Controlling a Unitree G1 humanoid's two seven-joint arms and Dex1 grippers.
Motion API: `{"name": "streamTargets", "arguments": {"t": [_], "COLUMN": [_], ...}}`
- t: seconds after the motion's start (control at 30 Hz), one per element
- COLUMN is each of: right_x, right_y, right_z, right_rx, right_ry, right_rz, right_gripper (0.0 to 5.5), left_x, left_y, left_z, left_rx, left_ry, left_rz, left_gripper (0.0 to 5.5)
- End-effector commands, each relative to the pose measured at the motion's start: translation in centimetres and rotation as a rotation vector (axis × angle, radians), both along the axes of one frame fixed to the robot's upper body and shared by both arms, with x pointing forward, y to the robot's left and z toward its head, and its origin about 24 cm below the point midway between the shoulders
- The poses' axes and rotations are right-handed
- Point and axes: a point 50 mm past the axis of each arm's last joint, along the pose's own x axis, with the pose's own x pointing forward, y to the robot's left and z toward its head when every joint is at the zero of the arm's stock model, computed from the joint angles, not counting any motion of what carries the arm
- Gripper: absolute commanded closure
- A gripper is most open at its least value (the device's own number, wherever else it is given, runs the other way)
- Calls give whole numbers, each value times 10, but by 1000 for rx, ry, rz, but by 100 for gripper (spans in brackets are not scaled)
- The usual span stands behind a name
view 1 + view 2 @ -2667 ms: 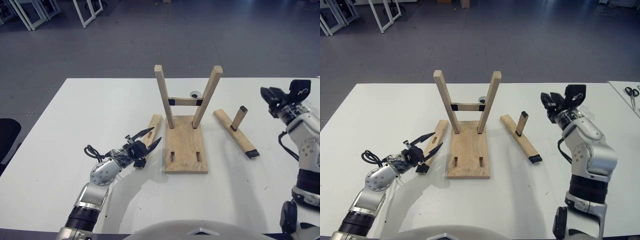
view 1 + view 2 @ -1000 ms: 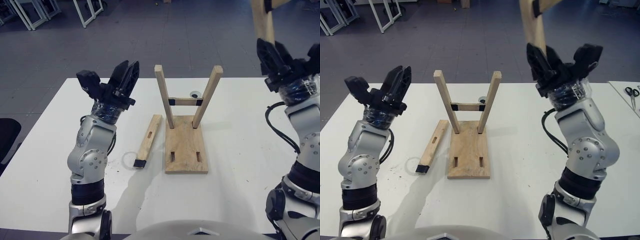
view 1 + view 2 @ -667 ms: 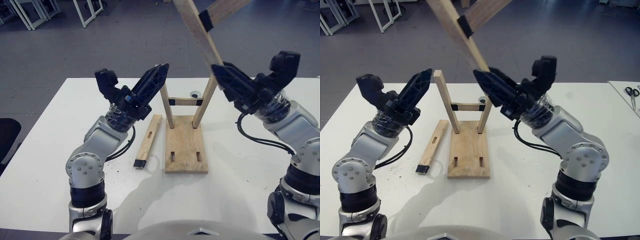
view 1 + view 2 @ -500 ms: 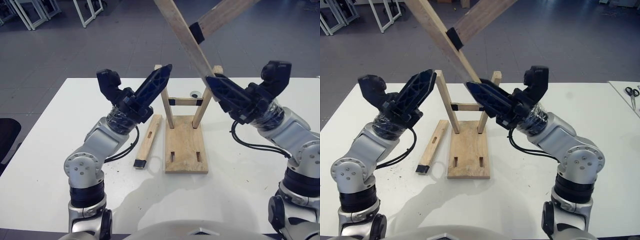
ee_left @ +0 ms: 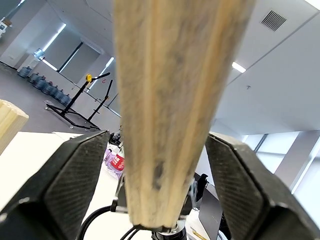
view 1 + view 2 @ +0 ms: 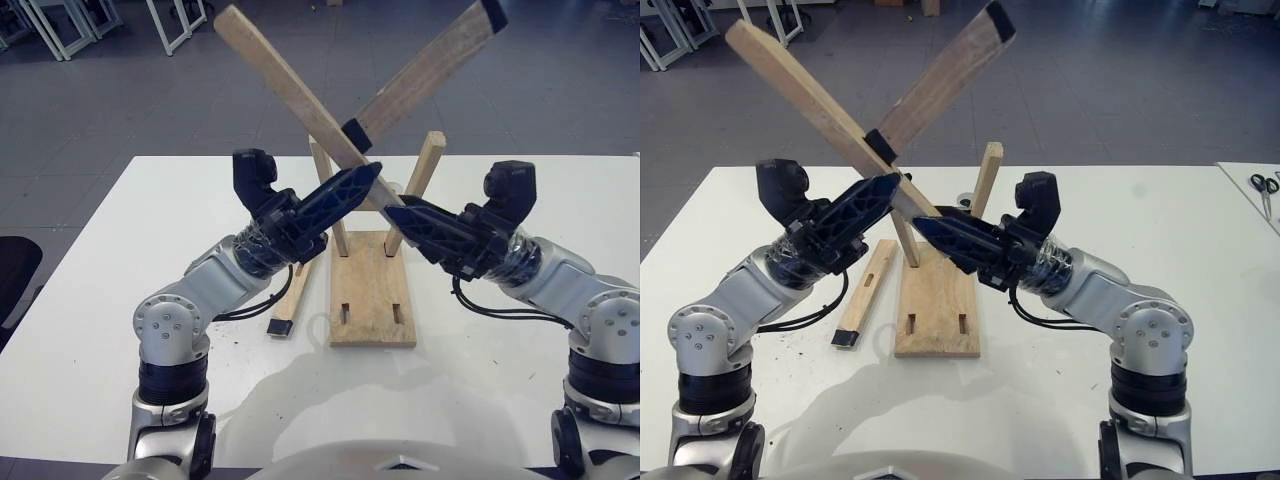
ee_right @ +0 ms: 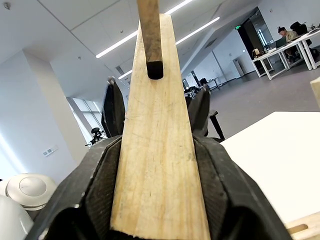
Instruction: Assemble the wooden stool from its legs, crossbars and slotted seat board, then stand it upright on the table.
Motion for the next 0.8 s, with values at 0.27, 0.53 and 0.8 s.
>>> {"name": "streamTargets", "arguments": {"t": [0.27,0.53,0.8], "right_x": [-2,-6,-16], "right_y": [-4,-11,-44], "right_z": [-8,-22,-80], "right_rx": [-44,-189,-678], "right_ry": [11,-2,10], "right_rz": [4,-17,-63], "right_gripper": [348,247,223], "left_x": [2,11,8], "left_y": [12,23,41], "left_z": [1,-1,-18], "left_rx": [78,86,404], "left_ry": [-45,-47,-299], "left_rz": [-46,41,13], "left_gripper": [339,344,345]}}
